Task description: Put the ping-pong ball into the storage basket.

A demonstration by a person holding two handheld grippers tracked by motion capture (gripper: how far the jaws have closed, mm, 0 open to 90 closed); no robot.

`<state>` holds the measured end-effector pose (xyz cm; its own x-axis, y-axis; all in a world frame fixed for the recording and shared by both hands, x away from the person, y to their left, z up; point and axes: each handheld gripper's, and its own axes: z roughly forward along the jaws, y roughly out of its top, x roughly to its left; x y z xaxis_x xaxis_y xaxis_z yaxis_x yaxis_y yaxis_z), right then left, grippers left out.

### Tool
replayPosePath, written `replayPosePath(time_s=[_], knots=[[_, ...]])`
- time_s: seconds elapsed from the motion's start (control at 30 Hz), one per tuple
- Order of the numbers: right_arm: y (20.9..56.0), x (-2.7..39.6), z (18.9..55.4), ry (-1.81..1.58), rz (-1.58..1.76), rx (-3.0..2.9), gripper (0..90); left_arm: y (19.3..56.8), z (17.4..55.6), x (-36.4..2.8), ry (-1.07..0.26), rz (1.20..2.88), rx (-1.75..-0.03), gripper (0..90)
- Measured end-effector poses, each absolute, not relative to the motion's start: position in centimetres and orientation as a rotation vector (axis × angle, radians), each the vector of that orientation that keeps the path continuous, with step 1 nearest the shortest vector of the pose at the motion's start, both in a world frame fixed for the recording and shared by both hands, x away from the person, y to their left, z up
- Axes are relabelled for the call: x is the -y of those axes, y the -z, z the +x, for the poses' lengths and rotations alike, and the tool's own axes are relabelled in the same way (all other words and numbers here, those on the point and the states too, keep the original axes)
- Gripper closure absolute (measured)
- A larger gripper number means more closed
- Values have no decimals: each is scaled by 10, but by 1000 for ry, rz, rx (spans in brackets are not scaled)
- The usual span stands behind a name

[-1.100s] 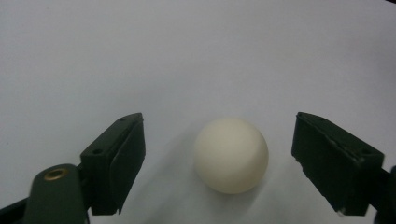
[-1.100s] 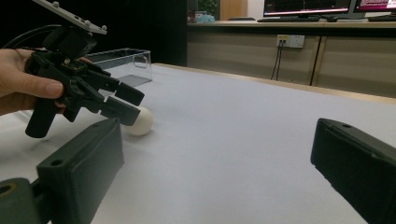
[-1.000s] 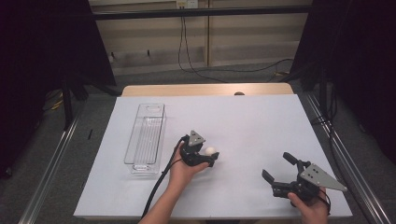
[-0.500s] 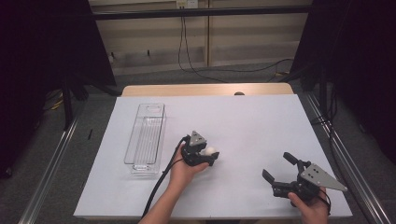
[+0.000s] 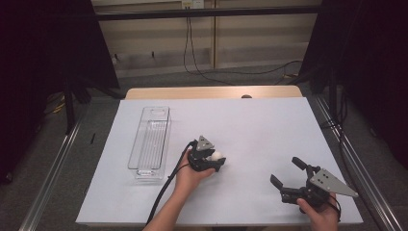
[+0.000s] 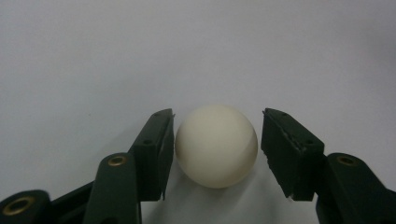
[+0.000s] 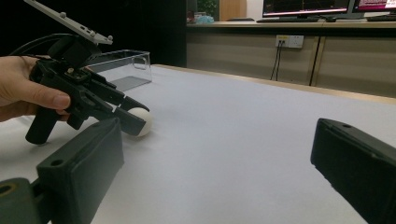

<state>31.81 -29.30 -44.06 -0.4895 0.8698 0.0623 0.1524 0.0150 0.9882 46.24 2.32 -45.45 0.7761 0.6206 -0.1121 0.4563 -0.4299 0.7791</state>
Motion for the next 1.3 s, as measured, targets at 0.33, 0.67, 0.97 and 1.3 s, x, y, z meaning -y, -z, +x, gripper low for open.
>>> replayPosePath(time_s=[0.33,0.67,0.97,1.3], knots=[[440,293,318,-1530,1052,-1693,21,457,463,-21,-235,2099,-819,464],[440,293,318,-1530,1053,-1691,21,458,465,-22,-238,2104,-830,470],[440,293,318,-1528,1051,-1693,21,459,465,-21,-218,2092,-834,491],[441,293,318,-1527,1045,-1705,22,457,465,-19,-224,2130,-832,508]])
